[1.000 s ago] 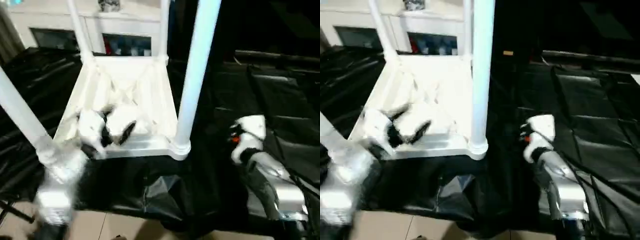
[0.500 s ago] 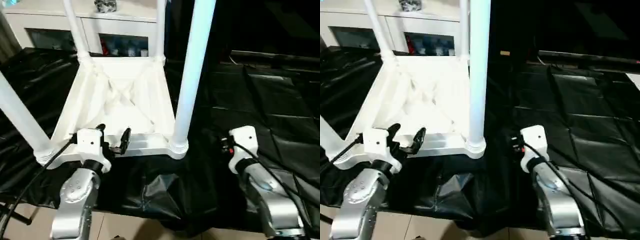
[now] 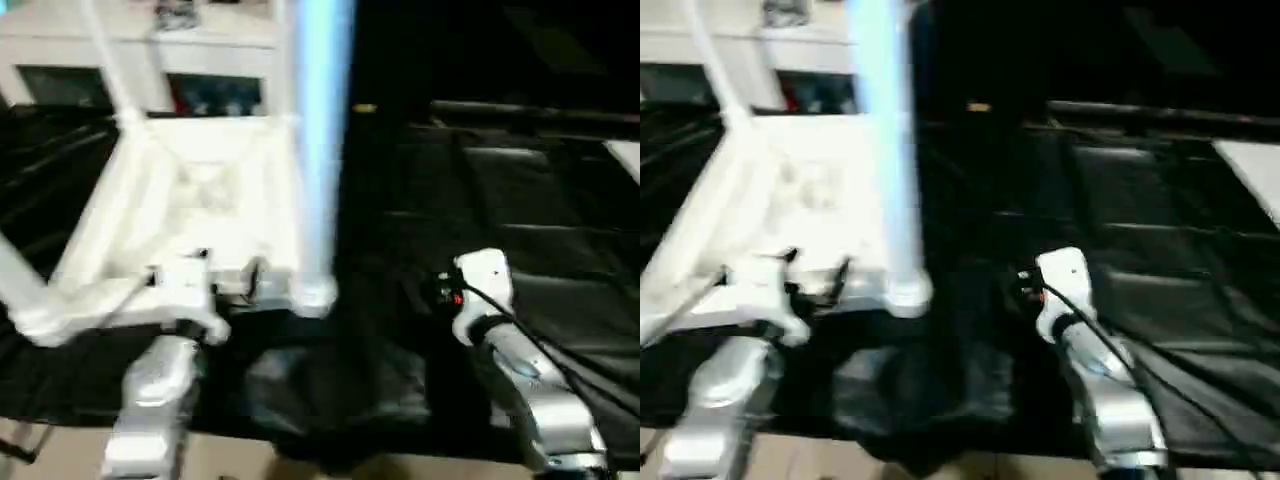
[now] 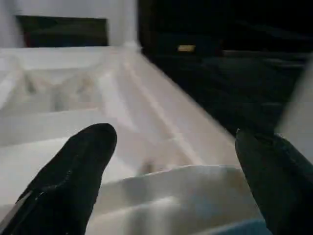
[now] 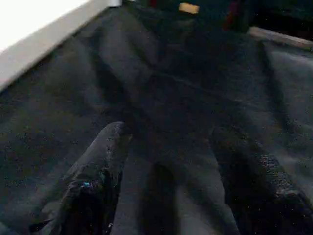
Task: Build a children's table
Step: Rotate leg to tighten
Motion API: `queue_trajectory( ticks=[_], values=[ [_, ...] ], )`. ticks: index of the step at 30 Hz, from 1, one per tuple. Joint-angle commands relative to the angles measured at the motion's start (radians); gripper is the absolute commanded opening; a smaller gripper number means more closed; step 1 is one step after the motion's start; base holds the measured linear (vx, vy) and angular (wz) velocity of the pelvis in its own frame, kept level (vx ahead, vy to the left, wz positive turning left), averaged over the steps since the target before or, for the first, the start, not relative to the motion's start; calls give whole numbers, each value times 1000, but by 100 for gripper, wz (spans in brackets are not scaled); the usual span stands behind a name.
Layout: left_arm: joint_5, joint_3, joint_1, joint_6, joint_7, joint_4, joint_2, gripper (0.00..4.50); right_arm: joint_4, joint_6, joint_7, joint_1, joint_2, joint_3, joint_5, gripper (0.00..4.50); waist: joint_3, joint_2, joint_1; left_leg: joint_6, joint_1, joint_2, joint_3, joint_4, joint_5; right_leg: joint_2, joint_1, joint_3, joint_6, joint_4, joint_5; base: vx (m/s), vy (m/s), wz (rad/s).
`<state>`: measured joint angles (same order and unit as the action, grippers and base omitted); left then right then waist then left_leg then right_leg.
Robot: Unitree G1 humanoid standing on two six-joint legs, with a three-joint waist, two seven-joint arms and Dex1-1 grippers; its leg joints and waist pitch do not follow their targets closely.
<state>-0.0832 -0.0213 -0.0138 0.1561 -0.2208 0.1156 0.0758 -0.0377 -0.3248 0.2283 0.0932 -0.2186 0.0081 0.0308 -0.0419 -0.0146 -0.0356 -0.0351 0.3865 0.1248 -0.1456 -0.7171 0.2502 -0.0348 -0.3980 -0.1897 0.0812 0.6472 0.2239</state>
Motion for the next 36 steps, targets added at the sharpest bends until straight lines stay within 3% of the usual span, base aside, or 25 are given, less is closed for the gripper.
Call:
queue_trajectory(
  ticks=[1, 3, 4, 5, 6, 7, 8, 9, 10, 11, 12, 13, 16, 20, 23, 24, 26, 27, 30, 31, 32, 33, 34, 35, 36],
  values=[
    [12, -20, 9, 8, 9, 8, 19, 446, -11, 1, 15, 13, 8, 29, -14, 295, 40, -1, -27, -32, 70, 66, 69, -36, 109, -378, 108, 133, -357, -183, 416, -81, -98, 25],
    [13, -17, 18, -14, 6, 13, 20, 446, -6, 3, 7, 14, 13, 21, -12, 295, 29, 18, -21, 60, 58, 70, 76, -108, 144, -424, 73, 63, -317, -211, 501, -114, -52, 11],
    [51, -13, 23, -5, 33, 16, 28, 446, -3, 4, 10, 16, 24, 5, 11, 295, 15, 14, -14, 88, 25, 54, 35, -113, 169, -357, 61, -67, -328, -239, 521, -127, -45, 4],
    [55, -13, 24, -6, 35, 16, 29, 446, -3, 4, 9, 17, 24, 4, 11, 295, 17, 17, -9, 9, -63, 23, -44, 0, 257, -122, 57, -159, -401, -293, 523, -144, -9, -12],
    [72, -14, 24, -7, 48, 13, 35, 446, -2, 2, 7, 19, 25, 3, 15, 295, 18, 46, 2, -33, -88, 93, -10, 49, 310, -89, 88, -224, -438, -280, 408, -23, 73, -1],
    [75, -18, 21, 3, 57, 10, 37, 446, 1, 1, 11, 20, 21, 8, 15, 295, 5, 75, -93, 28, 36, 287, 29, 196, 500, -109, 73, 19, -113, 59, 153, -23, 73, -1],
    [75, -19, 21, 3, 58, 10, 38, 446, 1, 1, 11, 20, 20, 9, 15, 295, 40, 66, -57, 83, -33, 291, 31, 222, 489, -97, 55, 65, -107, 99, 124, 53, 34, 15],
    [51, -26, 20, -10, 47, 9, 37, 446, 5, 7, 17, 21, 15, 17, 12, 295, 18, 56, -48, 113, -113, 287, 18, 267, 639, -66, 3, 90, -82, 117, 196, -9, -106, 12],
    [43, -25, 21, -9, 40, 14, 40, 446, 6, 8, 17, 21, 17, 20, 12, 295, 19, 44, -28, 102, -125, 269, 33, 267, 627, -84, 11, 128, -42, 92, 139, -9, -106, 12],
    [43, -24, 21, -9, 40, 14, 40, 446, 6, 8, 17, 20, 17, 20, 12, 295, 19, 44, -28, 105, -112, 219, -3, 238, 589, -88, 16, 134, -6, 44, 128, -48, -119, 6],
    [46, -21, 22, -3, 41, 18, 44, 446, 6, 9, 17, 20, 19, 20, 10, 295, 21, 24, -31, 132, -70, 103, -51, 142, 486, -115, 28, 159, 74, -74, 263, -77, -96, 0],
    [49, -17, 24, 2, 37, 24, 50, 446, 6, 11, 20, 18, 22, 24, 8, 295, 26, -4, -65, 102, -39, 83, -32, 101, 217, -171, 56, 203, -34, -122, 488, -77, -96, 0],
    [50, -21, 29, -9, 38, 18, 46, 446, 3, 13, 17, 11, 25, 30, 0, 295, 45, -23, -92, 33, 8, 88, -1, 117, -18, -191, 81, 235, -237, -124, 546, -33, -61, -9],
    [61, -8, 39, -17, 32, 19, 53, 446, 0, 14, 17, 5, 25, 30, 2, 295, 48, -7, -109, -88, 75, 84, 51, 24, -24, -298, 100, 287, -60, -147, 363, 6, 56, -7],
    [52, -12, 44, -15, 29, 21, 50, 446, 5, 16, 15, 5, 21, 32, 0, 295, 60, 25, -102, -156, 59, 90, 57, 85, -90, -212, 88, 221, 70, -112, 174, 28, 177, -2],
    [50, -13, 45, -14, 29, 21, 49, 446, 7, 17, 15, 6, 20, 32, 0, 295, 71, 43, -67, -299, -9, 78, 47, 134, -213, -88, 52, 150, 67, -42, 76, 55, 387, 7],
    [50, -10, 50, -18, 30, 22, 52, 446, 9, 19, 13, 9, 20, 30, 0, 295, 76, 74, -25, -545, -100, 99, 83, 153, -373, -5, -60, 83, -65, 125, 154, 25, 263, 8],
    [48, -9, 52, -17, 31, 23, 52, 446, 10, 19, 10, 9, 20, 28, -1, 295, 69, 62, -33, -568, -51, 125, 74, 172, -466, -19, -69, 80, -145, 164, 155, -29, 227, -3],
    [47, -7, 59, -29, 37, 22, 46, 446, 20, 22, -13, 12, 22, 14, -9, 295, 62, 1, -30, -388, -29, 117, 25, 199, -133, -85, -35, 134, -176, 68, 78, -56, 192, -10],
    [46, -9, 60, -27, 39, 22, 44, 446, 21, 21, -18, 13, 24, 12, -10, 295, 65, -66, -74, -157, 47, 28, 0, 2, 175, -302, 13, 305, -256, -105, 169, -74, 157, -11],
    [75, 1, 60, -55, 54, 17, 47, 446, 28, 19, -31, 15, 23, 5, -16, 295, 67, -40, -74, -77, 96, 16, 78, -107, 187, -388, 39, 376, -223, -125, 166, -66, 170, -14],
    [104, 11, 60, -62, 70, 15, 48, 446, 35, 19, -43, 18, 24, -5, -19, 295, 42, -34, -49, 107, 105, 8, 132, -121, 158, -329, 50, 278, -158, -120, 244, -80, 190, -36],
    [123, 19, 60, -69, 82, 11, 47, 446, 41, 21, -50, 20, 23, -14, -18, 295, 21, -24, -38, 202, 38, 11, 106, -23, 111, -204, 30, 152, -8, -121, 374, -80, 190, -36],
    [137, 26, 62, -73, 92, 10, 44, 446, 45, 23, -53, 23, 20, -20, -14, 295, 33, 16, -12, 175, -31, 30, 93, 94, 202, -99, 39, 89, 65, -114, 443, -86, 250, -19],
    [136, 26, 61, -68, 98, 11, 40, 446, 49, 24, -52, 25, 17, -23, -12, 295, 10, 26, 14, 173, -7, 91, 145, 163, 381, -37, 22, 85, 40, -61, 393, -108, 215, 27]
  ],
)
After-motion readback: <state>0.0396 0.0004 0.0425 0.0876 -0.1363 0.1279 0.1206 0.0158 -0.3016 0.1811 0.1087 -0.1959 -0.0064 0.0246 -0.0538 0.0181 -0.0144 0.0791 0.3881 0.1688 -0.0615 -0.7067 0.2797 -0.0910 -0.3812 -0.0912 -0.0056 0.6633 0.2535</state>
